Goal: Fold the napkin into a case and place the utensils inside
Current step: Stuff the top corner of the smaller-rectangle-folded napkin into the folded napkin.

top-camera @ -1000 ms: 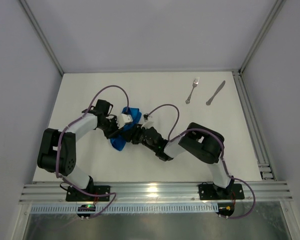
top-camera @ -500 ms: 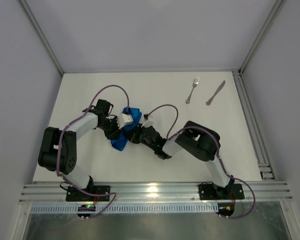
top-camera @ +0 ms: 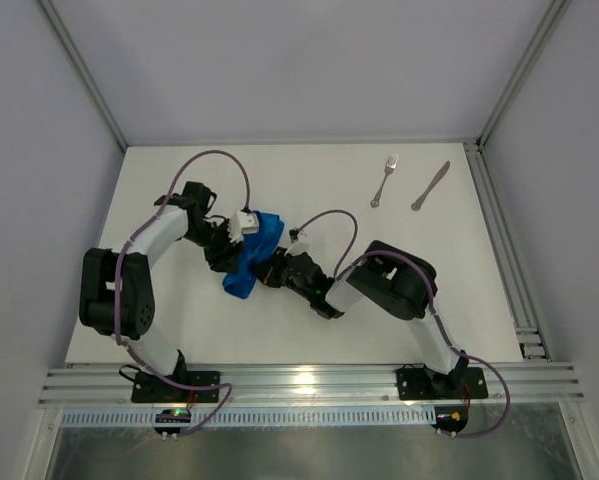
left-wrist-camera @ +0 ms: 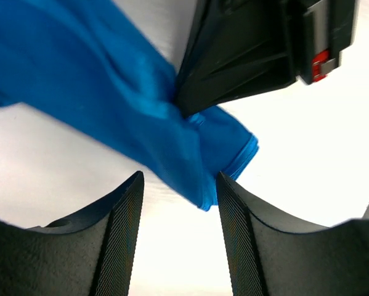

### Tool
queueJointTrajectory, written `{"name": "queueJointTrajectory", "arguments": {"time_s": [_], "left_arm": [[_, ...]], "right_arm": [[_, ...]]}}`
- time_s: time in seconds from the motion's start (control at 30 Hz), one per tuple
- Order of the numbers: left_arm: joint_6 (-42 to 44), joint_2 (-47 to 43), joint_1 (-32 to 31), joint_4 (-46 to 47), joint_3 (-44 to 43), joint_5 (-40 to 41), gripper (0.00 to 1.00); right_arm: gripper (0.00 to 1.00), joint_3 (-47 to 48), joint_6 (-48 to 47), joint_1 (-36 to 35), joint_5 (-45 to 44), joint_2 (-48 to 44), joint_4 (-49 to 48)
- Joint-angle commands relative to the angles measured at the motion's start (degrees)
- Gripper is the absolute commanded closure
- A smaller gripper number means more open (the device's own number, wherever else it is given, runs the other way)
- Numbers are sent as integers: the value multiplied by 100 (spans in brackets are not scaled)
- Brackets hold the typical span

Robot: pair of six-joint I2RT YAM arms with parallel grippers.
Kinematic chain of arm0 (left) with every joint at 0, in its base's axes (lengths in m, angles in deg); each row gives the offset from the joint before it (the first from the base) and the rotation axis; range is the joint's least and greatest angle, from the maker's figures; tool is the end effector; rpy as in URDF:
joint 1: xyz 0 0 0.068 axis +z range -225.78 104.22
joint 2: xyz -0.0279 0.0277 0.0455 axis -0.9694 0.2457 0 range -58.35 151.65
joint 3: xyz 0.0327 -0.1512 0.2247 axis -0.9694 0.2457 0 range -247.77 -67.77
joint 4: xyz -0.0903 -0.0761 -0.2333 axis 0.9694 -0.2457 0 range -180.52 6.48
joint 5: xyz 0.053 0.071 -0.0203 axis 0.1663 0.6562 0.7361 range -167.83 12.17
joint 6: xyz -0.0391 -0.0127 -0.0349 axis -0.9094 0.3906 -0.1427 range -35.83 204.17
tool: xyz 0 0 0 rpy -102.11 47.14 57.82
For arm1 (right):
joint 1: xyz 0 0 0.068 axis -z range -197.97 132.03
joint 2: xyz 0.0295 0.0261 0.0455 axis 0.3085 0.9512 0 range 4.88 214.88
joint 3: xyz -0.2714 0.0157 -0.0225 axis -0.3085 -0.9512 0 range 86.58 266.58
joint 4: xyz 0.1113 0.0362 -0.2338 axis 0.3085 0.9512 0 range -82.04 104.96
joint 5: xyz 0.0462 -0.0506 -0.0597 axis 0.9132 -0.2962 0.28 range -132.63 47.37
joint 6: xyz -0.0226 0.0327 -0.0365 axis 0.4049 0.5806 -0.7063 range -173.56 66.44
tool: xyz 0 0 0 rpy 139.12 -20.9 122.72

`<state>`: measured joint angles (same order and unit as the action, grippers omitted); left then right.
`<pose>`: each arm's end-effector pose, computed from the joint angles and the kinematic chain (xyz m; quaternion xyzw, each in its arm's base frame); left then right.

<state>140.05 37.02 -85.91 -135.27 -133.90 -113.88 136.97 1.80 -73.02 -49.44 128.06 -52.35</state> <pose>0.2954 -0.0741 0.2075 0.5367 0.7818 -0.2552 0.1887 0.2331 0.3263 0.0944 0.0393 0.7783 0.4867 0.3946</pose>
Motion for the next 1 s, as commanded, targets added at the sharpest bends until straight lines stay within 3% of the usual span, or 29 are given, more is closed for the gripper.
{"name": "queueJointTrajectory", "arguments": {"time_s": [0.0,0.2,0.4,0.53,0.77,0.97], "left_arm": [[-147,-1,82,163,20,27,47],[-480,-273,-374,1418,907,836,39],[-842,-300,-560,2221,1181,1258,46],[-684,-256,-560,1828,1059,891,46],[72,-475,-551,386,610,371,30],[406,-529,-534,-238,330,257,20]], "right_arm": [[96,-29,-139,29,-14,49,-490],[96,23,-209,29,30,57,-534],[96,85,-235,29,74,101,-552],[96,85,-244,29,57,93,-560],[96,76,-218,47,22,93,-490],[96,76,-218,55,-22,93,-455]]}}
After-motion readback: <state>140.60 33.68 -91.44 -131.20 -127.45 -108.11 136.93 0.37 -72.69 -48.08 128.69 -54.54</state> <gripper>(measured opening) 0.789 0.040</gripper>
